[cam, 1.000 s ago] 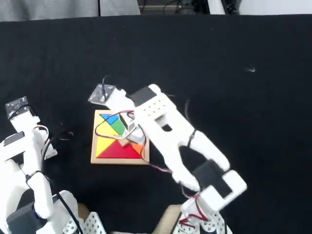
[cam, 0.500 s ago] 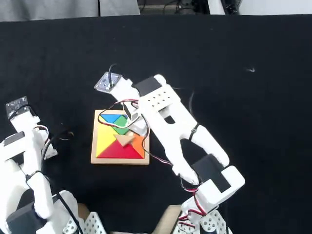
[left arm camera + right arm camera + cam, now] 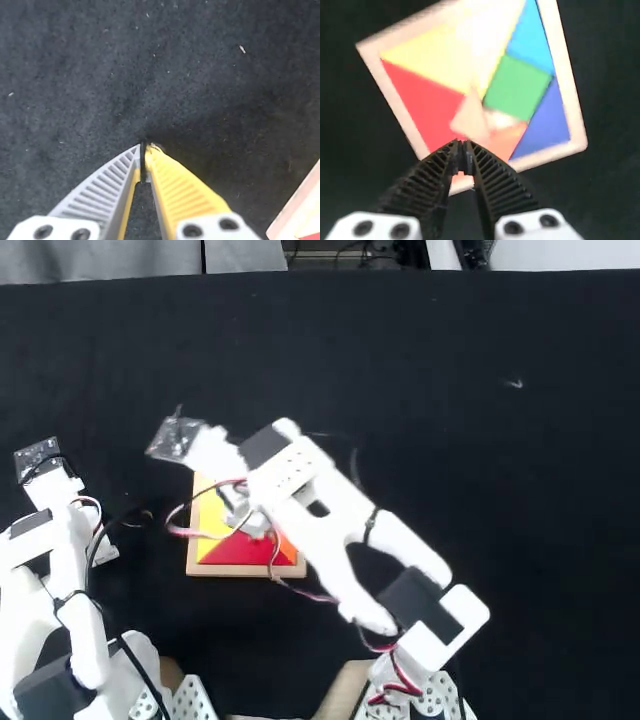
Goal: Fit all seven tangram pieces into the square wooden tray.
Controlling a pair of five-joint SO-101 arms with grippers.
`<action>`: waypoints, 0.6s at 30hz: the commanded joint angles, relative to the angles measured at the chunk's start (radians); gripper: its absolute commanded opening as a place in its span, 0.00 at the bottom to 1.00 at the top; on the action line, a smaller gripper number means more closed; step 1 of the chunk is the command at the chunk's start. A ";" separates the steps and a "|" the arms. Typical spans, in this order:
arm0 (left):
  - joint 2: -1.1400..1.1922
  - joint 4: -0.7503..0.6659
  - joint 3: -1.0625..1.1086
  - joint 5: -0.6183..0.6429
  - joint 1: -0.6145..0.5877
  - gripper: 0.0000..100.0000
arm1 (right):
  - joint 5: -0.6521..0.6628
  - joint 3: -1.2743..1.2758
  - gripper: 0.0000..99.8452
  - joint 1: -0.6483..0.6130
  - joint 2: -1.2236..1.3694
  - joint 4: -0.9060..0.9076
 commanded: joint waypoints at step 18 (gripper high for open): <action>-0.029 -0.044 -0.019 0.083 -0.096 0.03 | -0.143 -0.140 0.01 -0.049 0.208 -0.094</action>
